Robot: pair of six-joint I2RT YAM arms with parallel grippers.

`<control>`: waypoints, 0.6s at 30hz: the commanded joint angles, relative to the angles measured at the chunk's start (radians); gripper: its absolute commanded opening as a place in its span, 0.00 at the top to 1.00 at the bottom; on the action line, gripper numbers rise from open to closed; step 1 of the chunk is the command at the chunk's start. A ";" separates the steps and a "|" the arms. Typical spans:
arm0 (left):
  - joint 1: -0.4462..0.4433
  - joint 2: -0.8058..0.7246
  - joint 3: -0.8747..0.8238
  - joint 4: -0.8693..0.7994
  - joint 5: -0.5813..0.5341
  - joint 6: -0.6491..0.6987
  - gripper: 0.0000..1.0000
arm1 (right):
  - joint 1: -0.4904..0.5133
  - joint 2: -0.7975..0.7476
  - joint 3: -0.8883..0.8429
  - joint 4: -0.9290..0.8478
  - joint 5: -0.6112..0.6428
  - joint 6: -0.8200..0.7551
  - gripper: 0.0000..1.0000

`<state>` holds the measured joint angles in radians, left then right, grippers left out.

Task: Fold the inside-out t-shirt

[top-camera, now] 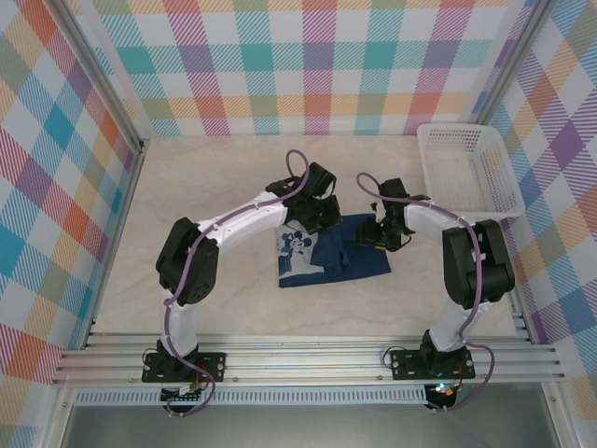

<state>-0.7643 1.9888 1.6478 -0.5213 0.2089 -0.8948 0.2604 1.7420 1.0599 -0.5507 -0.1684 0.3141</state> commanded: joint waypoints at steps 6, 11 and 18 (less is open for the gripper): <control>-0.031 0.051 0.070 0.025 0.021 -0.018 1.00 | -0.006 -0.072 0.008 -0.025 0.003 0.006 0.41; -0.039 0.106 0.100 0.052 0.006 -0.037 1.00 | -0.013 -0.111 0.009 -0.060 0.048 0.007 0.41; -0.085 0.237 0.255 0.049 0.047 -0.058 0.70 | -0.070 -0.246 -0.042 -0.086 0.091 0.053 0.40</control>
<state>-0.8047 2.1895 1.8282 -0.4908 0.2249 -0.9337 0.2119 1.5650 1.0428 -0.6006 -0.1051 0.3355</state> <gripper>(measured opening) 0.268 0.597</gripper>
